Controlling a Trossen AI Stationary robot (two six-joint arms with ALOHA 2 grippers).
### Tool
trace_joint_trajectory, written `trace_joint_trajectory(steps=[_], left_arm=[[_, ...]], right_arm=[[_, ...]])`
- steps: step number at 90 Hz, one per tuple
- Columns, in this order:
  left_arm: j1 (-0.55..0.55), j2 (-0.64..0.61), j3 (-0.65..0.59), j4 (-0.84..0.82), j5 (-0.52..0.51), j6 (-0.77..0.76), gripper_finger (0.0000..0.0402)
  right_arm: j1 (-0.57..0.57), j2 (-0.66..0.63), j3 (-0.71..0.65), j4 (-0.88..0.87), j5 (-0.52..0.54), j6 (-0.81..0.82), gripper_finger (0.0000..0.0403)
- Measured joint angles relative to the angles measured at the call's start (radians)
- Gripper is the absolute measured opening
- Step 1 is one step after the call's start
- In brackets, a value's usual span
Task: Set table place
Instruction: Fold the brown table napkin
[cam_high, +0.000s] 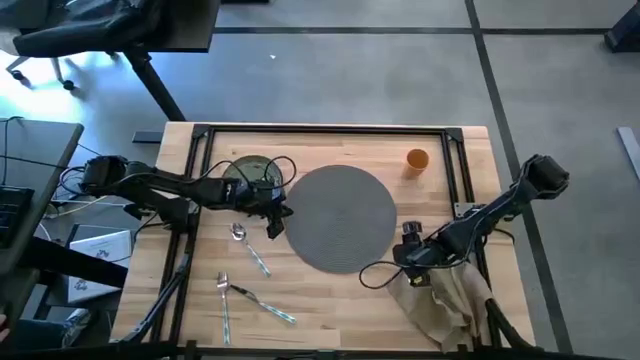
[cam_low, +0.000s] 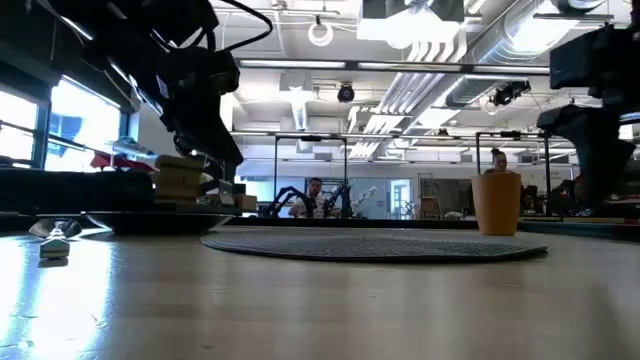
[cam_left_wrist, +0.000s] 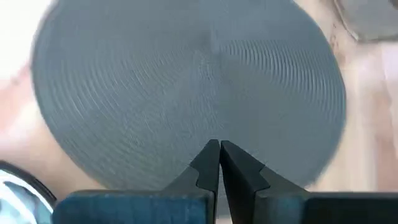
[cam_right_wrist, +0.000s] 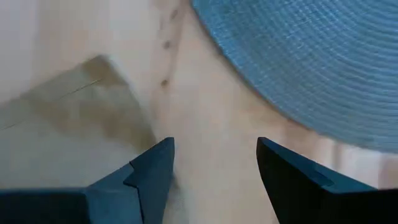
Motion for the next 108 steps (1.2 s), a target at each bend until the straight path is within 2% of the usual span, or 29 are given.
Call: trace_joint_trajectory(steps=[8, 18, 32, 47, 58, 68, 76, 96, 108], left_arm=[[0.019, 0.000, 0.000, -0.010, 0.005, -0.028, 0.0000], [0.052, 0.000, 0.000, -0.017, 0.065, -0.034, 0.0000], [0.080, 0.000, 0.000, -0.017, 0.103, -0.025, 0.0000], [0.084, 0.000, 0.000, -0.017, 0.105, 0.011, 0.0000], [0.084, 0.000, 0.000, -0.017, 0.105, 0.059, 0.0000], [0.084, 0.000, 0.000, -0.008, 0.104, 0.070, 0.0000], [0.084, 0.000, 0.000, 0.003, 0.104, 0.063, 0.0000], [0.065, 0.000, 0.000, 0.017, 0.102, 0.034, 0.0000], [0.040, 0.000, 0.000, 0.035, 0.090, -0.011, 0.0000]], right_arm=[[0.000, 0.000, 0.000, -0.023, -0.082, 0.005, 0.0209], [0.010, 0.000, 0.000, -0.017, -0.149, 0.005, 0.0209], [0.014, -0.002, 0.000, -0.062, -0.142, -0.092, 0.0209], [-0.030, -0.015, 0.000, -0.097, -0.055, -0.115, 0.0208], [-0.040, -0.015, 0.000, -0.089, -0.086, -0.108, 0.0208], [-0.021, -0.015, 0.000, -0.065, -0.154, -0.068, 0.0208], [0.002, -0.015, 0.000, -0.020, -0.166, -0.068, 0.0208], [0.051, 0.016, 0.001, 0.082, -0.075, -0.001, 0.0208], [0.084, 0.106, 0.001, 0.163, -0.086, 0.053, 0.0208]])
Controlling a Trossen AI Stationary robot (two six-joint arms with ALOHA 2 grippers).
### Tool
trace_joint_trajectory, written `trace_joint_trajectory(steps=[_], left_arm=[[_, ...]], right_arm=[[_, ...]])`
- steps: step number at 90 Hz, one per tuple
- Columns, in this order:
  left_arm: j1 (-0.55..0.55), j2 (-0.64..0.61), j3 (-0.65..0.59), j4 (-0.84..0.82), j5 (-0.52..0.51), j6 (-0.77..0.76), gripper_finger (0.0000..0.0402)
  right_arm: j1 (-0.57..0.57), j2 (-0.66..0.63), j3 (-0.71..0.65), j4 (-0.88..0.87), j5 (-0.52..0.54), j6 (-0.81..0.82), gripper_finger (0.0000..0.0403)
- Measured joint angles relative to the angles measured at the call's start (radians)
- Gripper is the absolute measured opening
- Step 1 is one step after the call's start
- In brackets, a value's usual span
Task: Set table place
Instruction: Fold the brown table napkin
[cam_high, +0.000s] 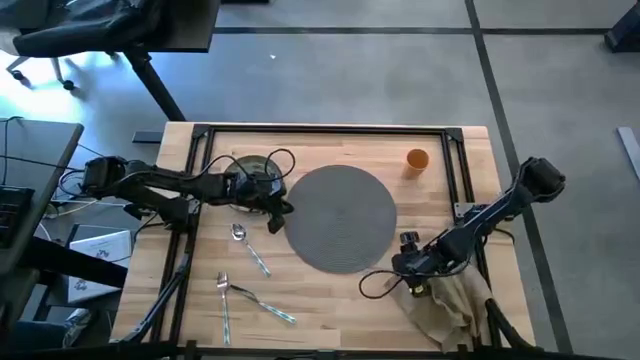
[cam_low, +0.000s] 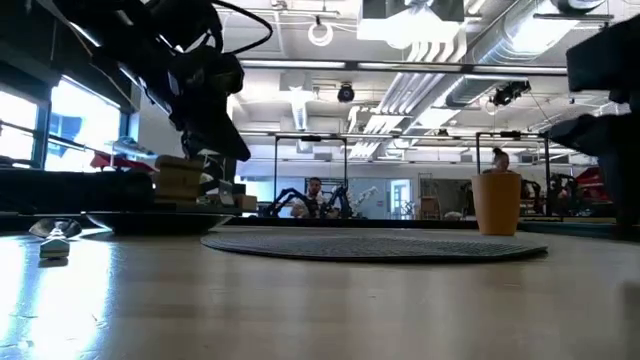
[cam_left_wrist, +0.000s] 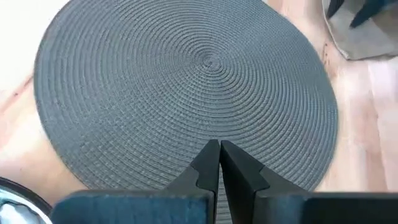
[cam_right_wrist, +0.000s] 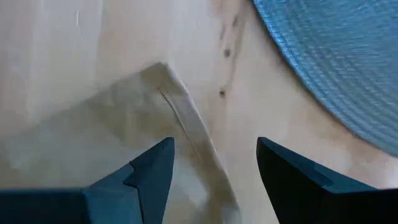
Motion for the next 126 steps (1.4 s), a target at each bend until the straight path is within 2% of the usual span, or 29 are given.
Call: trace_joint_trajectory(steps=[7, 18, 33, 43, 59, 78, 88, 103, 118, 126], left_arm=[[-0.021, 0.000, 0.000, 0.014, -0.001, -0.007, 0.0000], [-0.057, 0.000, 0.000, 0.018, -0.021, -0.026, 0.0000], [-0.083, 0.000, 0.000, 0.039, -0.030, -0.055, 0.0000], [-0.101, 0.000, 0.000, 0.063, -0.035, -0.060, 0.0000], [-0.128, 0.000, 0.000, 0.145, -0.054, -0.059, 0.0000], [-0.167, 0.001, 0.071, 0.140, -0.056, -0.049, 0.0000], [-0.183, 0.001, 0.125, 0.135, -0.056, -0.012, 0.0000], [-0.197, 0.000, 0.173, 0.133, -0.080, 0.034, 0.0000], [-0.190, 0.000, 0.188, 0.138, -0.086, 0.056, 0.0000], [-0.186, 0.000, 0.188, 0.143, -0.083, 0.055, 0.0000]], right_arm=[[0.032, 0.071, 0.000, 0.073, -0.037, -0.030, 0.0208], [0.062, 0.139, 0.007, 0.109, -0.027, -0.032, 0.0208], [0.065, 0.137, 0.005, 0.093, -0.010, 0.015, 0.0196], [0.060, 0.130, 0.004, 0.073, -0.004, 0.019, 0.0148], [0.033, 0.120, 0.006, 0.053, -0.020, 0.037, 0.0020], [-0.010, 0.018, 0.111, -0.092, -0.009, 0.036, 0.0002], [-0.053, -0.052, 0.188, -0.224, 0.055, 0.009, 0.0000], [-0.146, -0.154, 0.329, -0.338, 0.225, -0.082, 0.0000], [-0.257, -0.220, 0.464, -0.345, 0.376, -0.201, 0.0000], [-0.305, -0.240, 0.505, -0.347, 0.393, -0.246, 0.0000]])
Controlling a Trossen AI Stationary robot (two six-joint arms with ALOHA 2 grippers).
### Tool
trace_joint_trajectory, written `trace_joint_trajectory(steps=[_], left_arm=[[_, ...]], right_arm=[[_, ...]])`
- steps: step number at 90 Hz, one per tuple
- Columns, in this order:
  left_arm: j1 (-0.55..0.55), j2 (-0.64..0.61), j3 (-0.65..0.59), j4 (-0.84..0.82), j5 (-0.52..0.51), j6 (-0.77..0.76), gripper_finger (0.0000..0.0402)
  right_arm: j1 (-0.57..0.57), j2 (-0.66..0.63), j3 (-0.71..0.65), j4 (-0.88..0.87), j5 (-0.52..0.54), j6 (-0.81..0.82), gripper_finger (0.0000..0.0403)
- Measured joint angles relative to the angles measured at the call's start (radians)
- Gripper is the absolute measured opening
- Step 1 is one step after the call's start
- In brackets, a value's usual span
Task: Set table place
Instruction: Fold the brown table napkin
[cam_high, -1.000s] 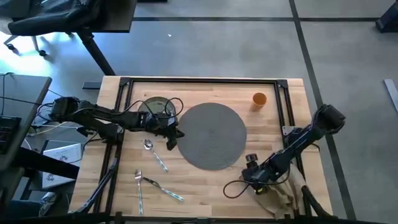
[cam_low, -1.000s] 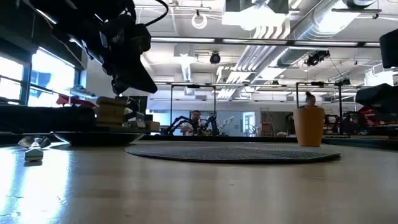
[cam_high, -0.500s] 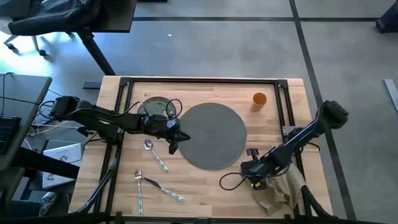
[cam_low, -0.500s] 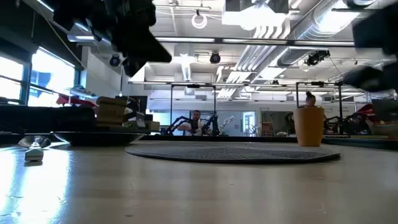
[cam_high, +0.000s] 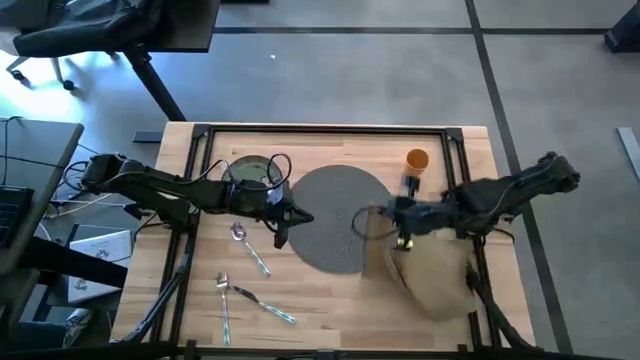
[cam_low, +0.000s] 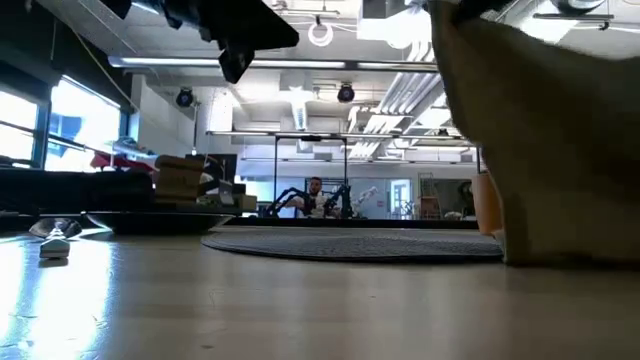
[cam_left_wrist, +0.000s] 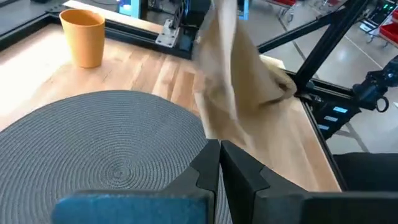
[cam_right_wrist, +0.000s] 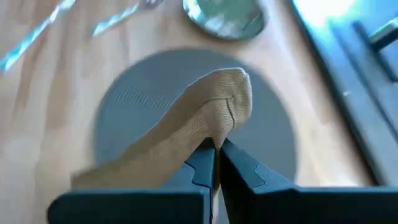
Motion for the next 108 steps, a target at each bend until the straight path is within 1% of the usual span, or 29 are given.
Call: trace_joint_trajectory(steps=[4, 12, 19, 28, 45, 53, 59, 71, 82, 93, 108], left_arm=[[0.000, 0.001, 0.000, -0.001, -0.005, -0.001, 0.0000], [0.000, 0.013, 0.000, 0.000, -0.058, -0.002, 0.0002], [0.008, 0.037, 0.000, 0.011, -0.068, -0.022, 0.0014], [0.015, 0.095, 0.000, 0.052, -0.063, -0.057, 0.0046], [0.015, 0.264, 0.003, 0.210, -0.015, -0.043, 0.0125], [0.015, 0.351, 0.042, 0.219, 0.009, -0.043, 0.0151], [0.014, 0.419, 0.090, 0.221, 0.042, -0.041, 0.0164], [0.014, 0.550, 0.196, 0.223, 0.117, -0.018, 0.0172], [0.019, 0.628, 0.263, 0.213, 0.189, -0.018, 0.0172], [0.023, 0.676, 0.294, 0.200, 0.196, -0.027, 0.0172], [0.027, 0.739, 0.335, 0.202, 0.193, -0.025, 0.0172]], right_arm=[[-0.020, -0.006, 0.010, 0.002, -0.001, -0.018, 0.0000], [-0.047, -0.011, 0.023, 0.000, -0.002, -0.053, 0.0000], [-0.061, -0.012, 0.026, 0.002, -0.005, -0.078, 0.0000], [-0.086, -0.010, 0.026, 0.002, -0.011, -0.090, 0.0000], [-0.129, -0.011, 0.026, 0.024, -0.010, -0.127, 0.0000], [-0.141, -0.011, 0.026, 0.028, -0.024, -0.132, 0.0000], [-0.149, -0.011, 0.026, 0.036, -0.041, -0.132, 0.0000], [-0.157, -0.011, 0.026, 0.045, -0.041, -0.132, 0.0000], [-0.157, -0.012, 0.026, 0.051, -0.018, -0.132, 0.0000], [-0.157, -0.021, 0.026, 0.063, 0.044, -0.132, 0.0000], [-0.157, -0.046, 0.026, 0.120, 0.057, -0.151, 0.0000]])
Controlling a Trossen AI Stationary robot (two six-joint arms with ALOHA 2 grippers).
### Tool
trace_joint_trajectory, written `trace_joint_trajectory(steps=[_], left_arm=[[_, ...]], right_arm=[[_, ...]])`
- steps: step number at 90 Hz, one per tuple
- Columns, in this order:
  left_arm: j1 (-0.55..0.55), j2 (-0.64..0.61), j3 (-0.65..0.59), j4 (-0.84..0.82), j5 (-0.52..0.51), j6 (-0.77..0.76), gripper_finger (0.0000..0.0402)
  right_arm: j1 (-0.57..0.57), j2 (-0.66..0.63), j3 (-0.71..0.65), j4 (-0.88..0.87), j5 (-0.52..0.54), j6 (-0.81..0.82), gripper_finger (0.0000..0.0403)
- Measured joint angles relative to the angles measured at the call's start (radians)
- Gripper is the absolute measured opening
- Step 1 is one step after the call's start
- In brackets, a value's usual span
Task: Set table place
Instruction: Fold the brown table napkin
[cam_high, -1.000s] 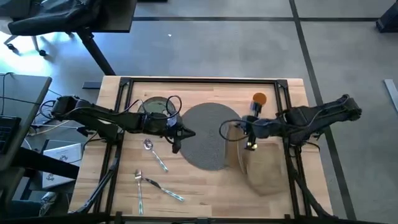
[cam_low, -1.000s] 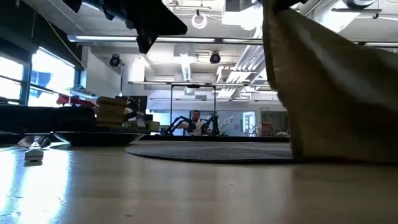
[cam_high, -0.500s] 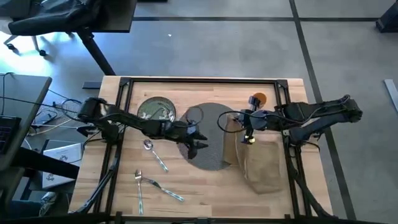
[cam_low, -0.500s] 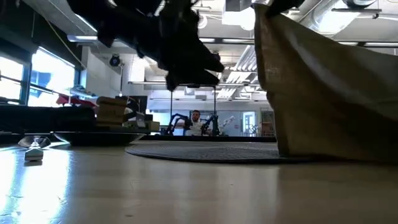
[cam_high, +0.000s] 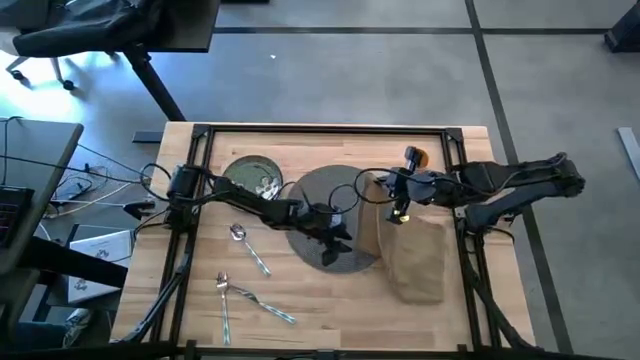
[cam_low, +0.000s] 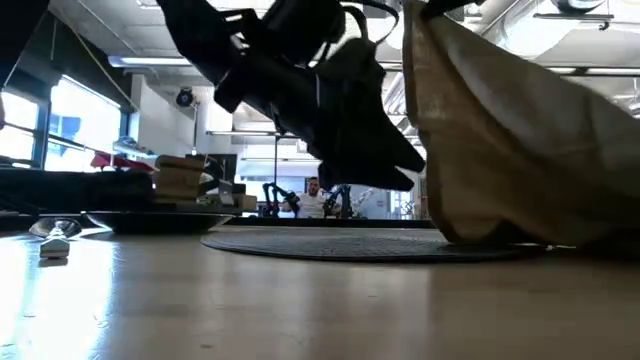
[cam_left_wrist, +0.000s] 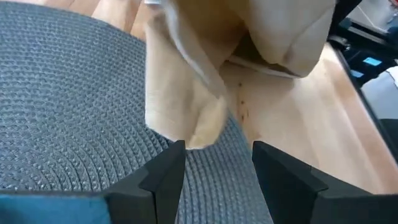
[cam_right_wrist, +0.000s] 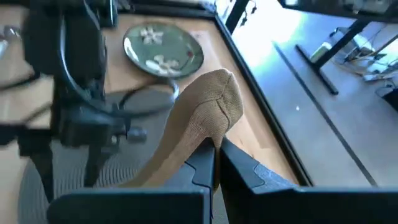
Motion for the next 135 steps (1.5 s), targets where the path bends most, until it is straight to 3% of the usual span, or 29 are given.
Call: trace_joint_trajectory(steps=[33, 47, 71, 80, 91, 96, 109, 135], left_arm=[[0.025, 0.019, 0.051, -0.017, -0.010, 0.034, 0.0172], [0.026, 0.019, 0.050, -0.028, -0.060, 0.053, 0.0172], [0.033, 0.089, 0.067, 0.040, -0.020, 0.124, 0.0167], [0.033, 0.102, 0.103, 0.014, -0.023, 0.152, 0.0131], [0.032, 0.104, 0.134, -0.038, -0.063, 0.193, 0.0037], [0.033, 0.100, 0.140, -0.060, -0.084, 0.207, 0.0013], [0.033, -0.014, 0.142, -0.253, -0.143, 0.226, 0.0004], [0.020, -0.439, 0.144, -0.663, -0.219, 0.231, 0.0000]], right_arm=[[0.002, -0.035, 0.000, 0.019, -0.005, 0.000, 0.0000], [0.002, -0.035, 0.000, 0.019, -0.016, 0.000, 0.0000], [0.002, -0.034, 0.000, 0.024, -0.016, -0.008, 0.0000], [0.002, -0.034, 0.000, 0.026, -0.016, -0.008, 0.0000], [0.002, -0.034, 0.000, 0.034, -0.015, -0.015, 0.0000], [0.002, -0.037, 0.000, 0.039, -0.016, -0.015, 0.0000], [0.004, -0.071, 0.000, 0.041, -0.019, -0.014, 0.0000], [0.008, -0.196, 0.000, 0.054, -0.024, -0.017, 0.0000]])
